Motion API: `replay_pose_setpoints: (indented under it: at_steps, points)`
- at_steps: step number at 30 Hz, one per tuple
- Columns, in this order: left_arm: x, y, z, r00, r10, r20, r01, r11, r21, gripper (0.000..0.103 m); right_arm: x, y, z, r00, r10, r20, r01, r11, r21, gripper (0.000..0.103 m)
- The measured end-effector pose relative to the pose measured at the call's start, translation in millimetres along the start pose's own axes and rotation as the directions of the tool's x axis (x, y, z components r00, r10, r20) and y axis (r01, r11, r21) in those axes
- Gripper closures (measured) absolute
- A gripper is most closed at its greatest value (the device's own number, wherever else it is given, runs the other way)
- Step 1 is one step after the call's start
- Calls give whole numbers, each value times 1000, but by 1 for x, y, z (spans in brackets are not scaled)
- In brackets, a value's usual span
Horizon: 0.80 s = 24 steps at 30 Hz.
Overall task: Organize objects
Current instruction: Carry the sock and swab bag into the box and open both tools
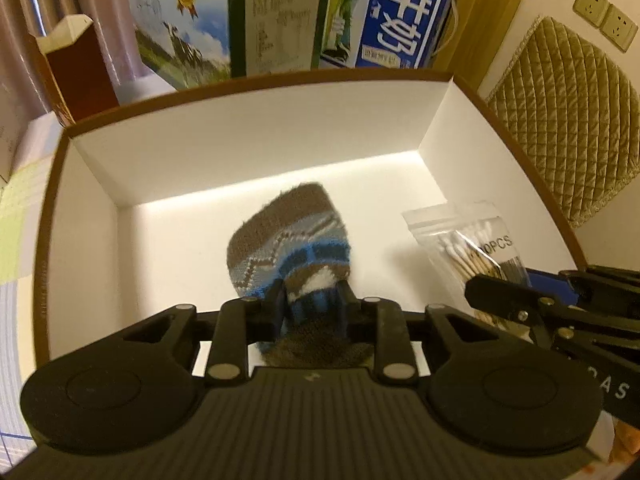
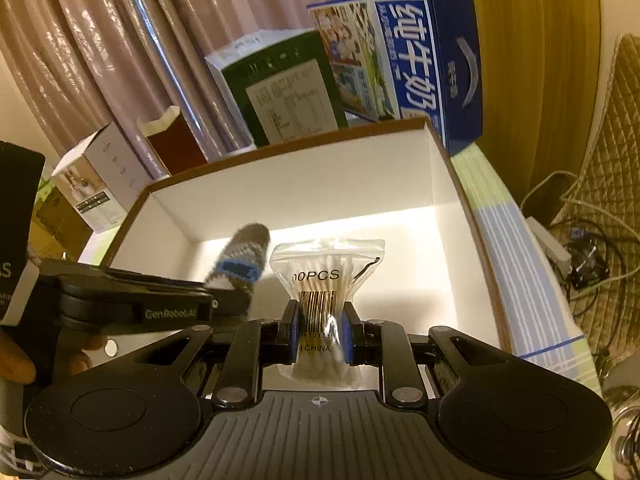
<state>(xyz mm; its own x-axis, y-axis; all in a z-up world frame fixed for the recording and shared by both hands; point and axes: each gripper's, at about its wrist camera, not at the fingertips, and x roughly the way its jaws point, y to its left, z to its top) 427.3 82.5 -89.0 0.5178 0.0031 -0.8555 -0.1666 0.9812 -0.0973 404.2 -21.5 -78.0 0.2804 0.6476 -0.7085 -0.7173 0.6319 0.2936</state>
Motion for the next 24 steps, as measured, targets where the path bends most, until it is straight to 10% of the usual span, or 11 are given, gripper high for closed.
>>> replay_pose_setpoints:
  at_steps: [10, 13, 24]
  points:
    - [-14, 19, -3, 1000, 22, 10, -22, 1000, -7, 59, 20, 9, 4, 1000, 7, -17, -7, 1000, 4, 83]
    - [-21, 24, -5, 1000, 24, 16, -24, 1000, -7, 45, 20, 14, 4, 1000, -26, 6, 26, 999, -19, 42]
    - [-67, 30, -20, 996, 63, 64, -63, 998, 5, 24, -22, 21, -11, 999, -32, 43, 34, 997, -62, 16]
